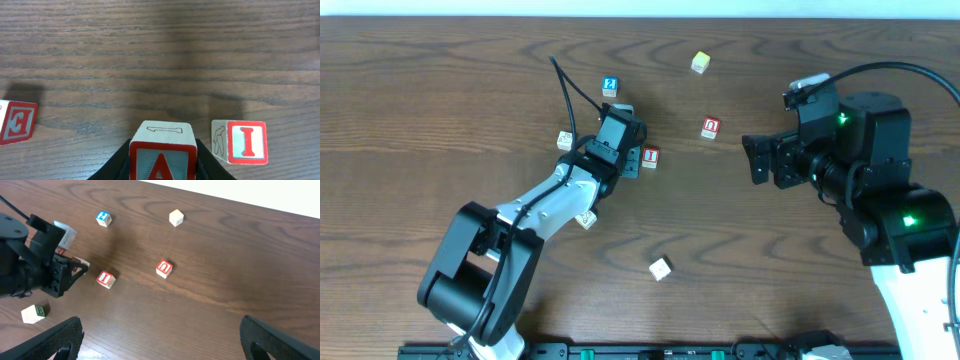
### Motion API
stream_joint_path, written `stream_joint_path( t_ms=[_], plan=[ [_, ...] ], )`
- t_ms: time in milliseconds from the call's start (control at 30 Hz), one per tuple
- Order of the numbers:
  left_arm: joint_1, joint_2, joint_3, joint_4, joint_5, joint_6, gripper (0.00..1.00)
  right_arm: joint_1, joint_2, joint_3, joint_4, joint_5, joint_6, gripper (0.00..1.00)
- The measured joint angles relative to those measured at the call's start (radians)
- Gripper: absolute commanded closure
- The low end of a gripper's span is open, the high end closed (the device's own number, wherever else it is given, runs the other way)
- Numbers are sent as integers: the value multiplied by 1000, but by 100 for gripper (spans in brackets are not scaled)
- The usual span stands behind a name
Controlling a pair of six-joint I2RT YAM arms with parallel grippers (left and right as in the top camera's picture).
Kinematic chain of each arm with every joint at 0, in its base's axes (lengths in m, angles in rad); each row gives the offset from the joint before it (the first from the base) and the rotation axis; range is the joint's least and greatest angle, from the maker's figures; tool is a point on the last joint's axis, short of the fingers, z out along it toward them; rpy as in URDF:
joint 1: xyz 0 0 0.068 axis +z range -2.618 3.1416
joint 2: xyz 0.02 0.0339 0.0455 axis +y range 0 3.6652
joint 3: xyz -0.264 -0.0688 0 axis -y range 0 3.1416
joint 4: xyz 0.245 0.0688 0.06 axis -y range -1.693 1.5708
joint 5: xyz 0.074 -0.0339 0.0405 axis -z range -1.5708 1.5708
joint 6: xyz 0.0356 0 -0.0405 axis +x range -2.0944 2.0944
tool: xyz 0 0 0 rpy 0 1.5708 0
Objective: Spell out Ai2
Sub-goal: 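Carry the 'A' block and lower it just left of the 'I' block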
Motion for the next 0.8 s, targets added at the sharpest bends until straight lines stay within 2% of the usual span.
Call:
stream_joint_path(
  t_ms=[233,800],
  plan=[
    [0,62,0,7,1,-12,95,0,0,0,1,0,0,1],
    [-1,75,0,75,31,-26,94,0,20,0,10,0,11,1]
  ],
)
